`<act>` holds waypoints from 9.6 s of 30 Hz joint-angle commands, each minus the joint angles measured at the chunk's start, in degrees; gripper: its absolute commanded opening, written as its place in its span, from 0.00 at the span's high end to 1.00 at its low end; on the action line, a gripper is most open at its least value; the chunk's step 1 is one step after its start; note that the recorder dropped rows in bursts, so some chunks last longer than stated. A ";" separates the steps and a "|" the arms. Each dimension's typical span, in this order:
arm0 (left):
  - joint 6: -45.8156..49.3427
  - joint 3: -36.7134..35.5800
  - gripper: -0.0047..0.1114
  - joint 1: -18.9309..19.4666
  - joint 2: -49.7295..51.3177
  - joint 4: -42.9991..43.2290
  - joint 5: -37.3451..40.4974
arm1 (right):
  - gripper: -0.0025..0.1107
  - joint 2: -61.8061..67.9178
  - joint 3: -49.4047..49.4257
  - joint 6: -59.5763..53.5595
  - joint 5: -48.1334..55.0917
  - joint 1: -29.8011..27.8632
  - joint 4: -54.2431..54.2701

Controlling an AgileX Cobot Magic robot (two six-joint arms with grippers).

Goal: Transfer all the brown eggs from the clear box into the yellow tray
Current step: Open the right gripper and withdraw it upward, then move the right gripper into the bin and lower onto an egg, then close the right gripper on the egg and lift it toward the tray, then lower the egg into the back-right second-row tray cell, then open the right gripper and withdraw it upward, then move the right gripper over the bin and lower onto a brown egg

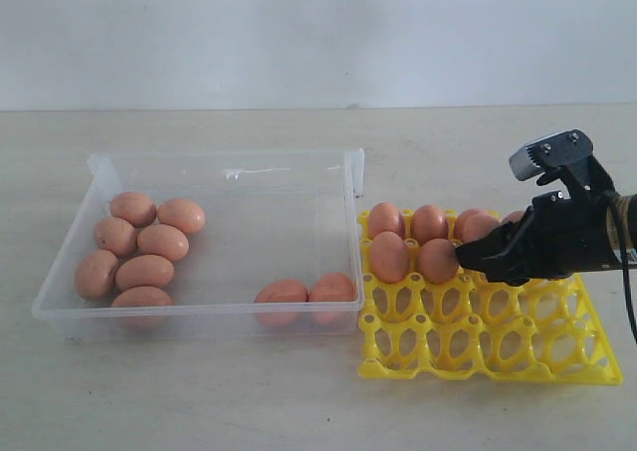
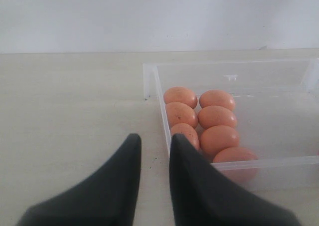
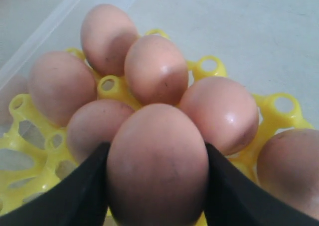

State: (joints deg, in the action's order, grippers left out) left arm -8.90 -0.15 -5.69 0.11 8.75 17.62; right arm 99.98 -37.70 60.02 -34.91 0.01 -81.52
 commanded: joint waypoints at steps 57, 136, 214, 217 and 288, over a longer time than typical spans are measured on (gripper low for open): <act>-0.55 0.15 0.77 -0.19 -0.11 -0.34 -0.04 | 0.98 15.28 -72.17 -64.90 96.51 46.25 79.27; -0.55 0.15 0.77 -0.19 -0.11 -0.34 -0.04 | 0.98 32.13 -78.23 -74.28 77.57 44.49 95.87; -0.55 0.15 0.77 -0.19 -0.11 -0.34 -0.04 | 0.98 -3.29 -0.94 14.18 -0.29 -6.75 -5.67; -0.55 0.15 0.77 -0.19 -0.11 -0.34 -0.04 | 0.98 -3.29 -0.94 11.44 -0.80 -6.75 -4.90; -0.55 0.15 0.77 -0.19 -0.11 -0.34 -0.04 | 0.98 23.68 -80.22 -73.60 98.90 46.37 93.15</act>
State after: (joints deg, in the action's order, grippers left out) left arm -8.90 -0.15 -5.69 0.11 8.75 17.62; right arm 118.57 -106.75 -6.43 50.95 47.31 2.09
